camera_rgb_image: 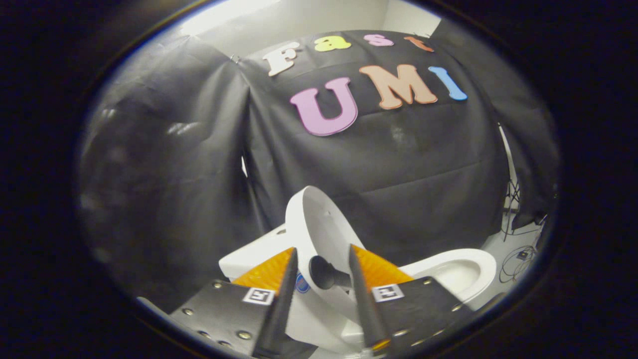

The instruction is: Open the toilet lid.

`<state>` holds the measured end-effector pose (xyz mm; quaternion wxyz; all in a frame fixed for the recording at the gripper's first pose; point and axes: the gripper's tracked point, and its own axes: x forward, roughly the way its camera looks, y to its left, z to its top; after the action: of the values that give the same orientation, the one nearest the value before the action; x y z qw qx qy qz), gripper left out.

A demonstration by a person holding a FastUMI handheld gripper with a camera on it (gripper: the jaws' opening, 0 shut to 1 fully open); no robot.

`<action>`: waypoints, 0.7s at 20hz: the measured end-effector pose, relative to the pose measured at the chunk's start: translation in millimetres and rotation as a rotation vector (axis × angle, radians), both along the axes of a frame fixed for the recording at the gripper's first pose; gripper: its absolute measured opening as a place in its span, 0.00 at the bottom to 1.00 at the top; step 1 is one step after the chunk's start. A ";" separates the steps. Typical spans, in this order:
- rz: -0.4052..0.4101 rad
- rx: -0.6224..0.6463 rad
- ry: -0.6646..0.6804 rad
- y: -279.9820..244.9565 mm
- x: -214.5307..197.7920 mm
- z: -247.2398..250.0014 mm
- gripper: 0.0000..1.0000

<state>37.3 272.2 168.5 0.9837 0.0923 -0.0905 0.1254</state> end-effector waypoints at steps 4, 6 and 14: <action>-0.042 0.044 0.001 -49.3 -11.4 13.3 0.80; -0.064 0.042 -0.012 -75.8 -15.8 19.0 0.81; -0.136 -0.205 0.086 -155.5 -0.8 -1.8 0.81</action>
<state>36.5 116.7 166.7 0.9972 -0.0098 -0.0408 0.0626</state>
